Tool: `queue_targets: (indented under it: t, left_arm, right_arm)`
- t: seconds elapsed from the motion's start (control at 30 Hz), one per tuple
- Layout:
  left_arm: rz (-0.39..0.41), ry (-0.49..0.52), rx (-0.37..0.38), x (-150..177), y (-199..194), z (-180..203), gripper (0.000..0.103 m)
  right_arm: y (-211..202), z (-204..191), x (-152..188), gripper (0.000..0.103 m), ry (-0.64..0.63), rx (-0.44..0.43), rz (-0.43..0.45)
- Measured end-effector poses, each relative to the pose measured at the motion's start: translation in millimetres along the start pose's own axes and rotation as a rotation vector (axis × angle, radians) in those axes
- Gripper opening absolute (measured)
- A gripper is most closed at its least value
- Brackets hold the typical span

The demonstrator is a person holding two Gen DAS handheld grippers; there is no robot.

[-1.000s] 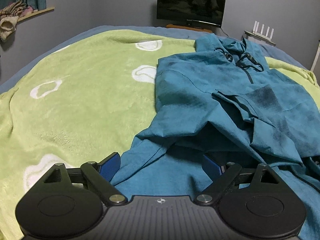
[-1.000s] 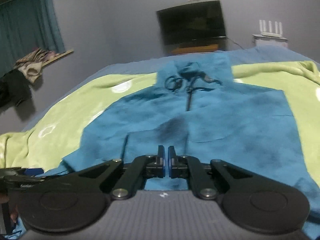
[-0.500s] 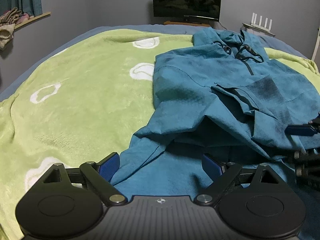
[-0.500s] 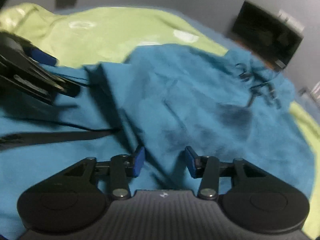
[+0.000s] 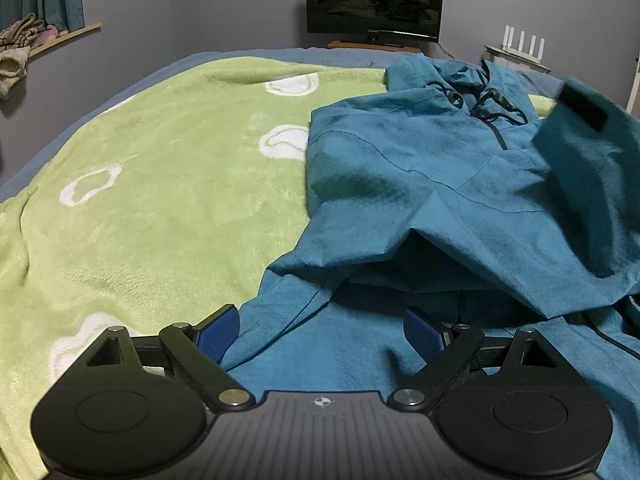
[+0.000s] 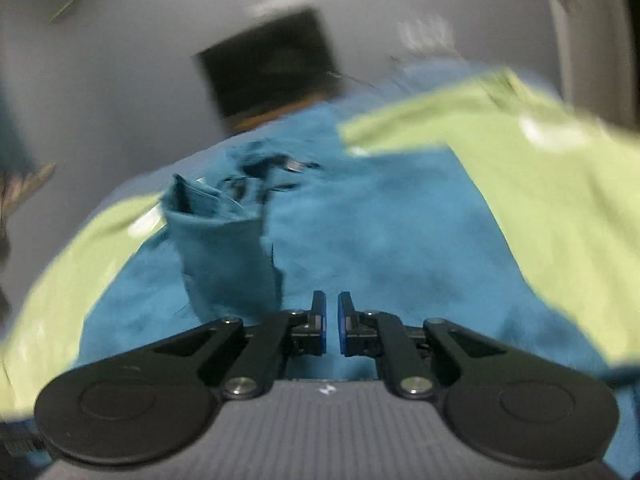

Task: Fold large clothes

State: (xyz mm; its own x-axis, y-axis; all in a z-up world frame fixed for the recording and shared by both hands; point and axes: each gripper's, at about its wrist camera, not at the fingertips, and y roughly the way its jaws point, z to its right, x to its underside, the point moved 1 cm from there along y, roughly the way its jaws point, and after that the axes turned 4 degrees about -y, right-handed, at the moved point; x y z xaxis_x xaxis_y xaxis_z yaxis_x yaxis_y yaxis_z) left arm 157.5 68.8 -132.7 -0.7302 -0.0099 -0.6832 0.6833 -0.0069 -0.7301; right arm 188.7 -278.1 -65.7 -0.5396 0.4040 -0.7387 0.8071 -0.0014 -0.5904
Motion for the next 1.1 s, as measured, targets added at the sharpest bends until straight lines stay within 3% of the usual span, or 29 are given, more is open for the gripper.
queue_targets:
  t: [0.17, 0.2, 0.23, 0.33, 0.5, 0.6, 0.7, 0.83, 1.0, 1.1]
  left_arm:
    - [-0.001, 0.000, -0.001, 0.0, 0.4, 0.0, 0.091]
    - [-0.001, 0.001, -0.001, -0.1, 0.5, 0.1, 0.091]
    - [-0.001, 0.001, -0.001, 0.0, 0.5, -0.2, 0.091]
    - [-0.001, 0.000, -0.001, 0.1, 0.8, -0.5, 0.091]
    - [-0.002, -0.001, -0.001, 0.0, 0.8, -0.6, 0.091]
    - [-0.002, -0.001, -0.001, -0.1, 0.9, -0.6, 0.091]
    - [-0.001, -0.002, -0.001, 0.2, 0.8, -0.9, 0.091]
    - [-0.001, -0.003, -0.001, 0.6, 1.1, -1.2, 0.091]
    - [-0.001, -0.003, -0.002, 0.4, 0.9, -1.2, 0.091]
    - [-0.001, -0.004, -0.002, 0.2, 0.8, -1.2, 0.091]
  right_arm:
    - [8.2, 30.6, 6.7, 0.009, 0.203, -0.065, -0.034]
    - [8.3, 32.8, 6.8, 0.016, 0.214, -0.074, -0.036]
    - [9.1, 33.1, 8.3, 0.032, 0.225, -0.089, -0.035]
    - [0.7, 45.1, 12.2, 0.051, 0.303, -0.107, 0.024]
    - [-15.6, 72.6, 15.9, 0.059, 0.482, -0.156, 0.144]
    - [-9.5, 83.2, 10.2, 0.065, 0.516, -0.199, 0.145]
    - [-2.5, 84.2, 9.4, 0.065, 0.510, -0.208, 0.125]
    - [-8.4, 83.6, 6.1, 0.067, 0.517, -0.308, 0.195]
    - [-2.5, 83.7, 5.2, 0.074, 0.530, -0.368, 0.186]
    - [4.8, 76.3, 2.7, 0.081, 0.463, -0.286, 0.133]
